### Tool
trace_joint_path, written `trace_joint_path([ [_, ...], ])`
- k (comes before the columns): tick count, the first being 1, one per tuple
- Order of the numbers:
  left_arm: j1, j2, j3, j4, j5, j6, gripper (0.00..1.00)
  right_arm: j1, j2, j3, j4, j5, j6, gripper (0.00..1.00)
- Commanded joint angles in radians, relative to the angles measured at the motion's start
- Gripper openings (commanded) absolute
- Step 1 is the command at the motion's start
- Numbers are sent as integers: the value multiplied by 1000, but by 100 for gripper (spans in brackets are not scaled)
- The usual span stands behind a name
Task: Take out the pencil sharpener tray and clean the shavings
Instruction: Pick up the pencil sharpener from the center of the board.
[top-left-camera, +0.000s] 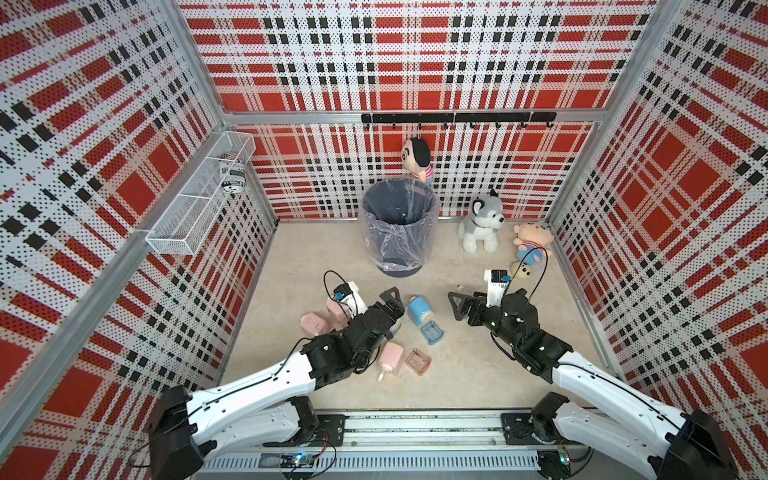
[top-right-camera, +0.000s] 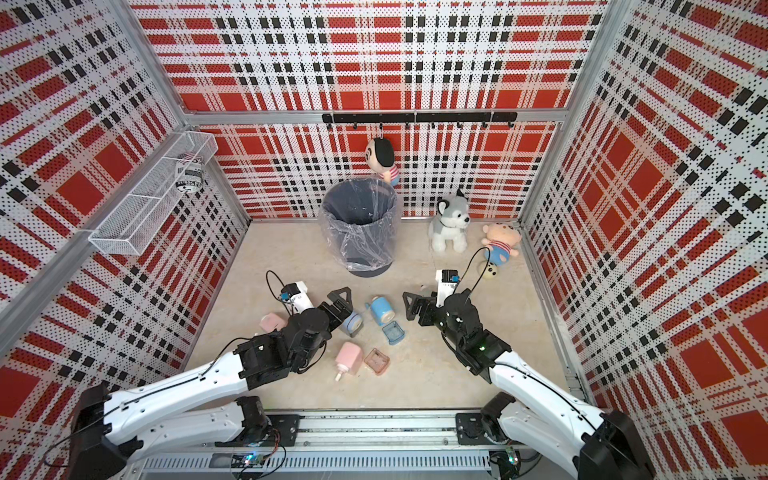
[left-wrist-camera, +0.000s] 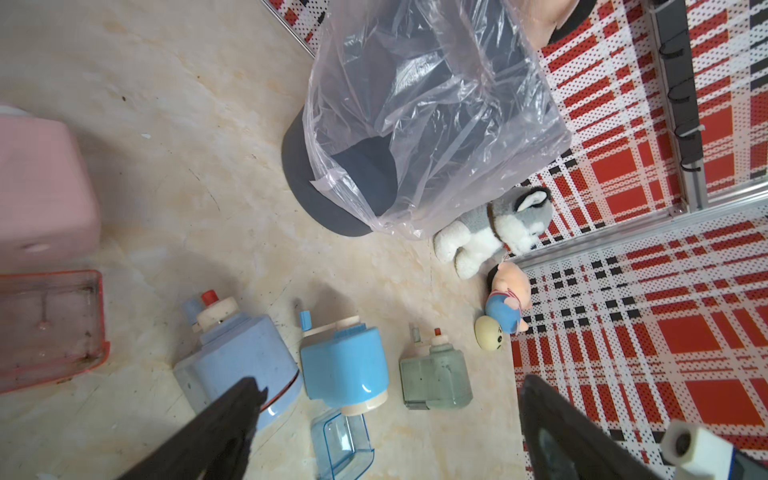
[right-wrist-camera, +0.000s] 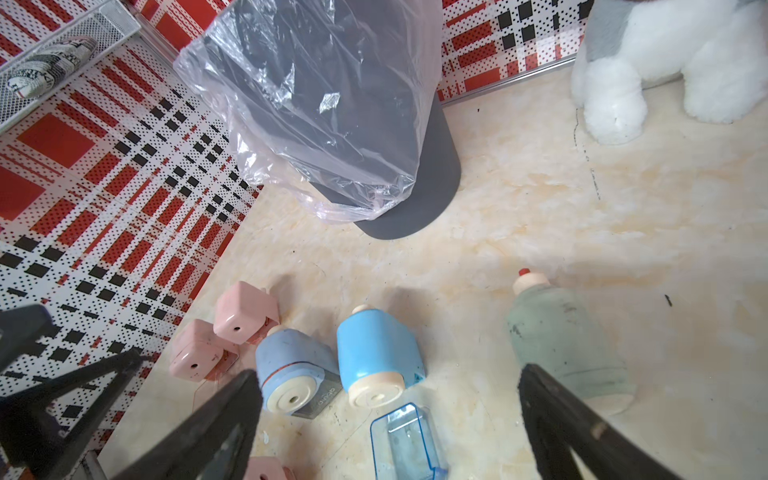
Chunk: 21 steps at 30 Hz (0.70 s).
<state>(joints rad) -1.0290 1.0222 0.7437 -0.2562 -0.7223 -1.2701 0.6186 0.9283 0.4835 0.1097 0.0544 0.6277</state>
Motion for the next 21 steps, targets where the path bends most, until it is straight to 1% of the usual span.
trace_joint_path([
  [1,-18,57,61,-157,-71,-131,98,-6,-9,-29,64,-23,-41,100],
  [6,-25,161,160,-308,-56,-247,98,-8,-10,-55,84,17,-68,100],
  [11,-25,248,226,-415,-33,-331,98,-8,-16,-137,209,-17,-68,100],
  [14,-23,287,255,-469,-9,-377,98,-8,4,-160,251,-9,-68,100],
  [18,-22,336,283,-486,29,-393,98,-8,39,-173,284,2,-54,100],
  [21,-5,373,308,-492,72,-390,98,-8,54,-170,289,-1,-49,100],
])
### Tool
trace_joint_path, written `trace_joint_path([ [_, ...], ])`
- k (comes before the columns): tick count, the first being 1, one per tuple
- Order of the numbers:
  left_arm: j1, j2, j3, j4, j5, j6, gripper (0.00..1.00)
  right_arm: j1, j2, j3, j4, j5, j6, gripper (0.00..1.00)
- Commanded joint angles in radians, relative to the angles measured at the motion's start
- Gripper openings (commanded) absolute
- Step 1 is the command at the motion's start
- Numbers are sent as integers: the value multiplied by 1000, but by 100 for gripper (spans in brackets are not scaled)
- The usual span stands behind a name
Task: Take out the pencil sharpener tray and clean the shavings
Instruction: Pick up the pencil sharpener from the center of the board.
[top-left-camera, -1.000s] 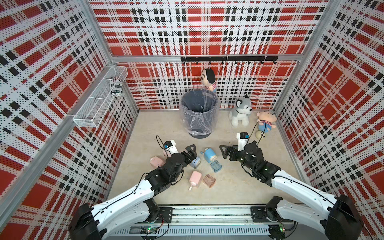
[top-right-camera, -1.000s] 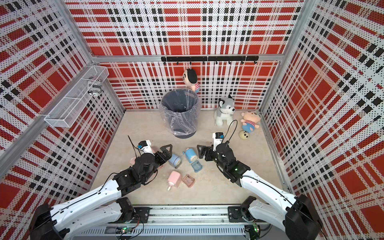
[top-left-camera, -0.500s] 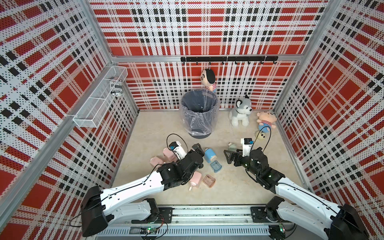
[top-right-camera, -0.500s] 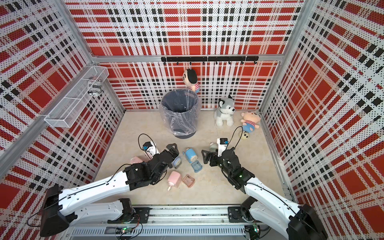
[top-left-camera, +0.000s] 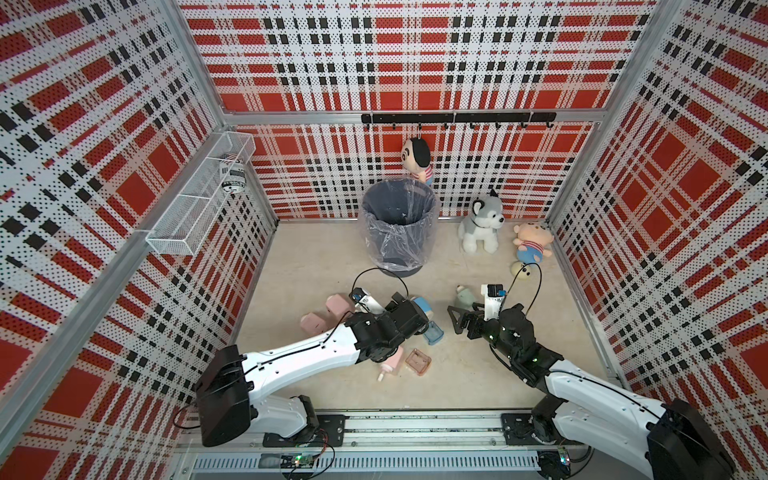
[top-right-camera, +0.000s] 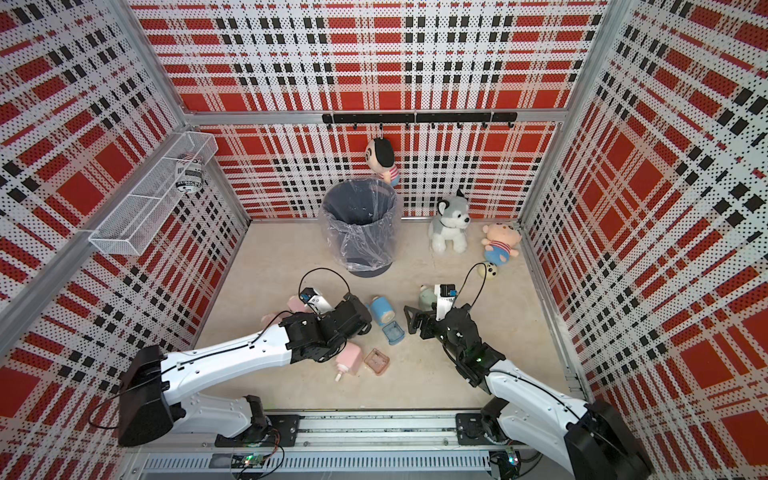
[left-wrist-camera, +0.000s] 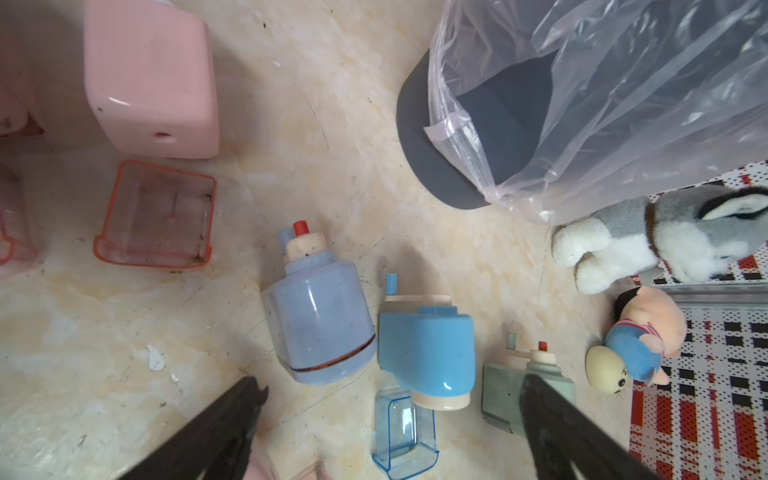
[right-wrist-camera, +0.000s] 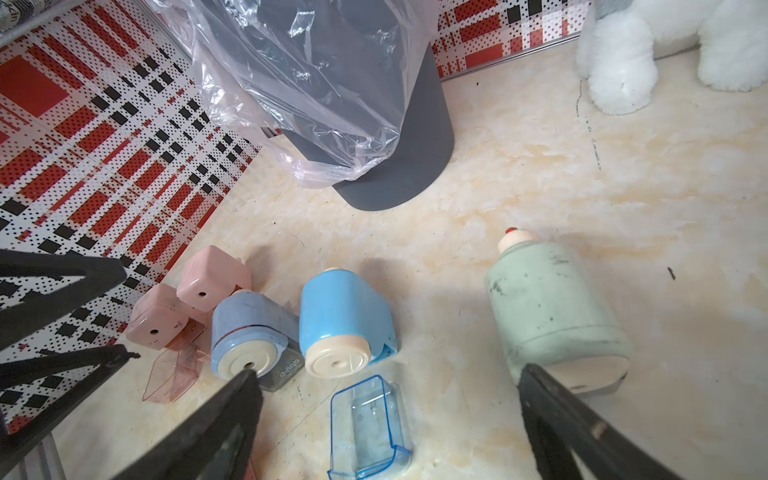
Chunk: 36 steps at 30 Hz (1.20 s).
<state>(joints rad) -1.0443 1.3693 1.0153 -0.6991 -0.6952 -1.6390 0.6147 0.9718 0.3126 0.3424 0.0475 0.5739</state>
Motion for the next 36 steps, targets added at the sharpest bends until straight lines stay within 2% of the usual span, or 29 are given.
trace_joint_path([
  [1,19,37,45,-51,65,-17,98,-4,13,2,58,1,7,100],
  [4,45,61,64,-52,117,0,98,-4,10,-3,70,-1,10,100],
  [8,66,74,66,-53,130,-1,98,-4,8,-4,72,0,8,100],
  [14,160,99,48,-53,197,29,98,-4,33,0,84,-14,12,100],
  [24,242,148,72,-53,229,93,99,-4,51,2,95,-21,12,100],
  [33,268,211,97,-51,255,113,95,-4,71,8,103,-38,15,100],
  [36,269,243,115,-51,265,116,91,-4,73,8,104,-41,16,100],
])
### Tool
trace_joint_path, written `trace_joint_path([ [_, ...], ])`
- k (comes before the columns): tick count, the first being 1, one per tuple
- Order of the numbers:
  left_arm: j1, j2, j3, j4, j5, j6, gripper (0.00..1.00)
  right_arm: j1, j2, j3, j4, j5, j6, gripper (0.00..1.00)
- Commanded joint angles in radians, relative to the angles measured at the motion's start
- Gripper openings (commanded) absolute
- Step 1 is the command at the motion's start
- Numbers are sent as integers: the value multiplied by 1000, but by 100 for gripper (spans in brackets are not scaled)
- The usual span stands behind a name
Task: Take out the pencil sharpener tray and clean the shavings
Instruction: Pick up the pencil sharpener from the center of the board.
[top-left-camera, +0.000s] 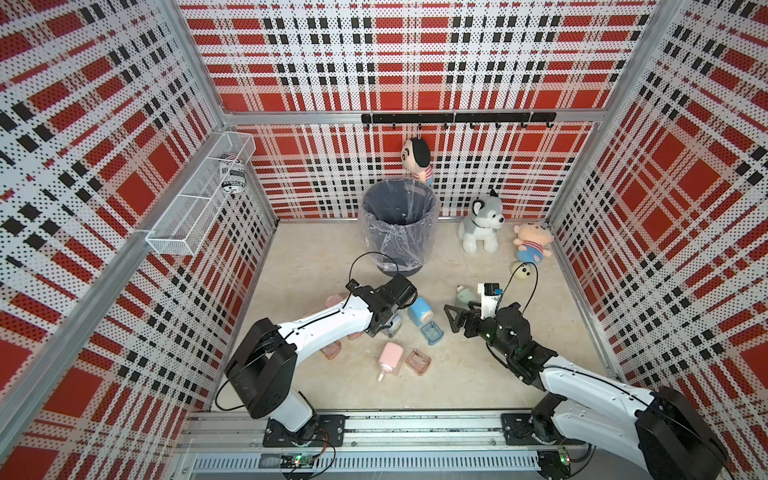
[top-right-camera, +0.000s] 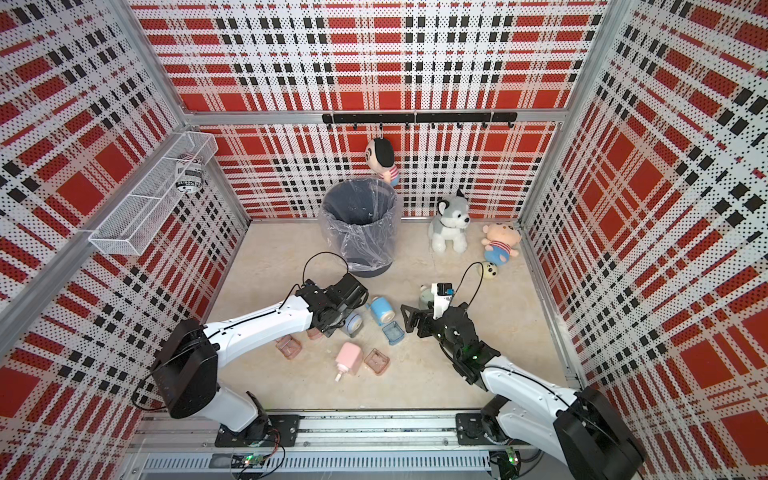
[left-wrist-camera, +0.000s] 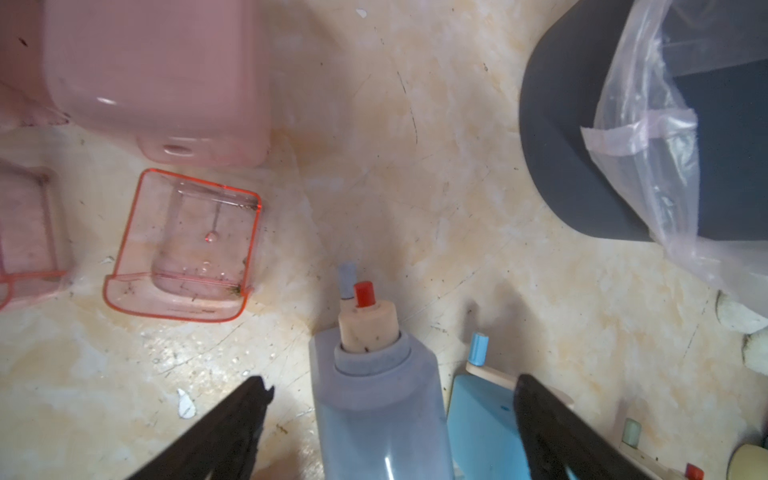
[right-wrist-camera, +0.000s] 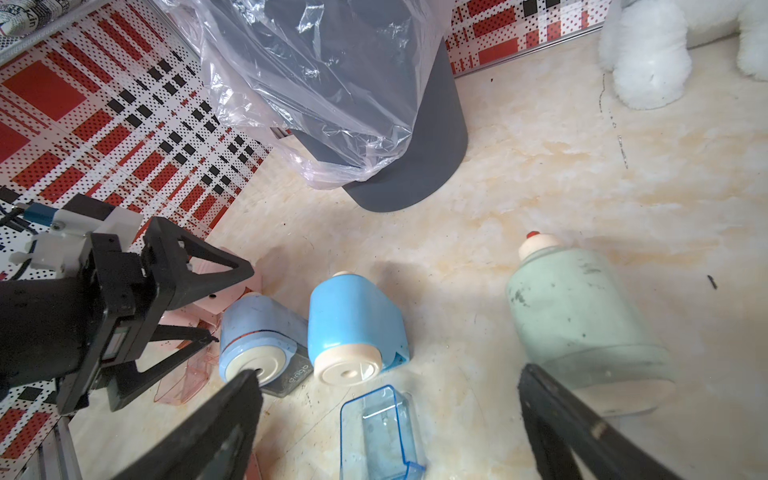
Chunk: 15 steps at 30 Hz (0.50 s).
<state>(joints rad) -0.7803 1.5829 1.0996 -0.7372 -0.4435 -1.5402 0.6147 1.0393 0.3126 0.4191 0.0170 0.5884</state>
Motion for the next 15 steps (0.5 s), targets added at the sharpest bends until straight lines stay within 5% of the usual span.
trace_joint_path([
  [1,6,41,35,-13,19,18,90,-4,5,8,28,-11,2,100],
  [15,6,162,78,-24,71,34,75,-4,18,14,28,-24,8,100],
])
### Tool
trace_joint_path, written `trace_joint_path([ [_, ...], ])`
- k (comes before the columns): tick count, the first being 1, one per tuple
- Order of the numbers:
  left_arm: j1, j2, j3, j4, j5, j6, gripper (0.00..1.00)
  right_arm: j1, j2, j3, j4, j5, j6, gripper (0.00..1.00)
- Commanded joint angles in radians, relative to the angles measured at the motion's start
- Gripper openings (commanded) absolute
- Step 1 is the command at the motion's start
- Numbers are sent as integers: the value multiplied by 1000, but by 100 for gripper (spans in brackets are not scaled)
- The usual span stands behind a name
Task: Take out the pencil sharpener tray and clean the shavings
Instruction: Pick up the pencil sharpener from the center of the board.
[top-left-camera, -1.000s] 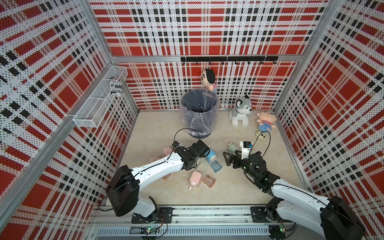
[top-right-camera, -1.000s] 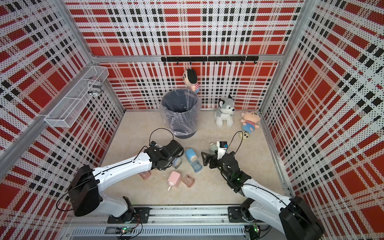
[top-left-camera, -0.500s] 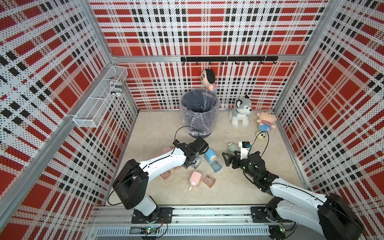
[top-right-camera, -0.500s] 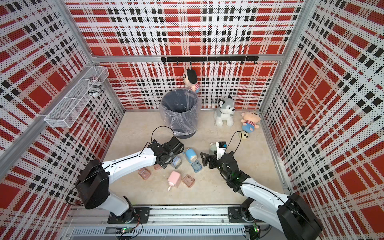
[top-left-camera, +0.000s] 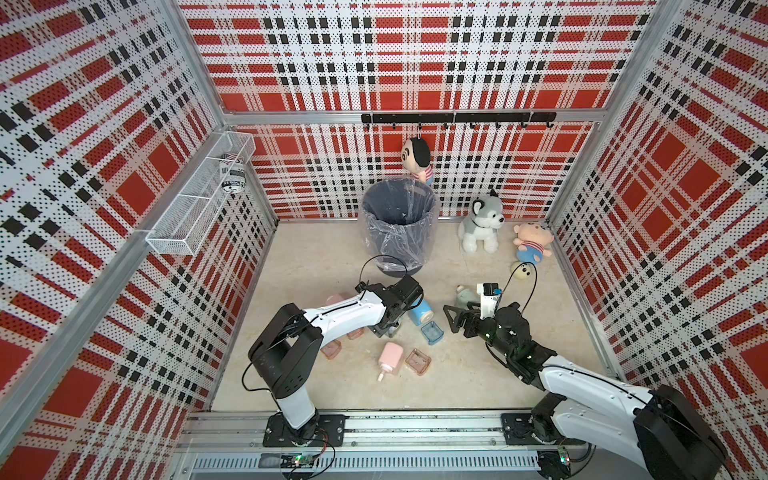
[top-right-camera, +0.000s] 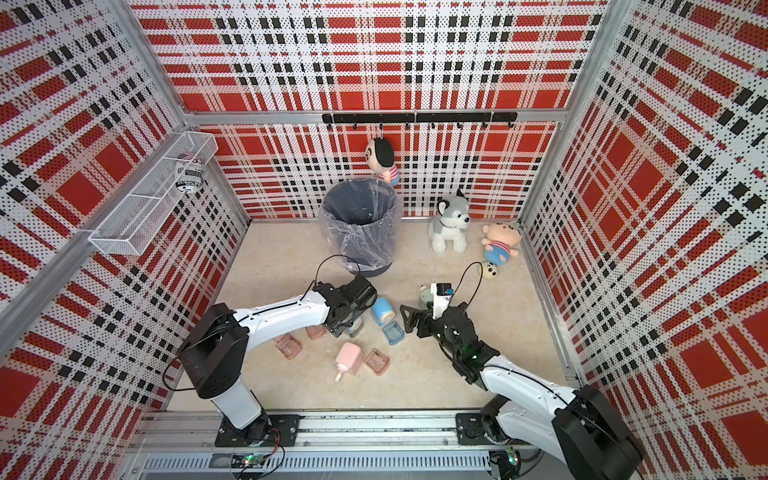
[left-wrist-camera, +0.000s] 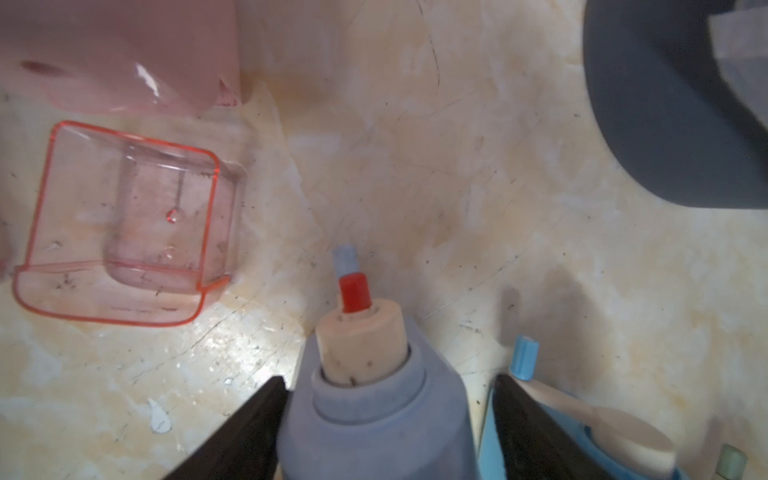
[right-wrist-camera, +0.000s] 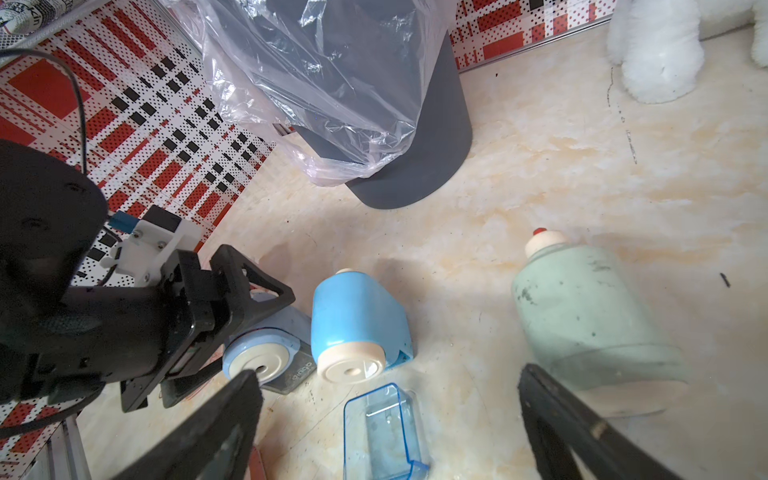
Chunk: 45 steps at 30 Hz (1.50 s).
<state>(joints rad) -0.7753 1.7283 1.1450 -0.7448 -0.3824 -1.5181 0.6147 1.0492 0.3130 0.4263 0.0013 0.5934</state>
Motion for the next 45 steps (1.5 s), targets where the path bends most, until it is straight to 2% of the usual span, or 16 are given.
trace_joint_path([
  [1,-1,19,32,-16,11,12,73,-4,8,13,22,-10,3,100],
  [6,1,17,29,-16,10,12,68,-4,8,14,22,-12,5,100],
  [14,1,-4,41,-21,2,14,47,-4,8,15,20,-10,3,100],
  [18,-2,-19,50,-31,-6,16,41,-4,5,16,19,-4,0,100],
  [30,-29,-87,118,-89,-56,5,40,-5,-73,1,-21,92,-29,100],
  [39,-55,-143,194,-121,-79,27,39,-4,-93,-8,2,-20,-120,100],
  [45,-44,-219,175,-126,-84,47,39,-1,-104,6,-18,-83,-176,100],
])
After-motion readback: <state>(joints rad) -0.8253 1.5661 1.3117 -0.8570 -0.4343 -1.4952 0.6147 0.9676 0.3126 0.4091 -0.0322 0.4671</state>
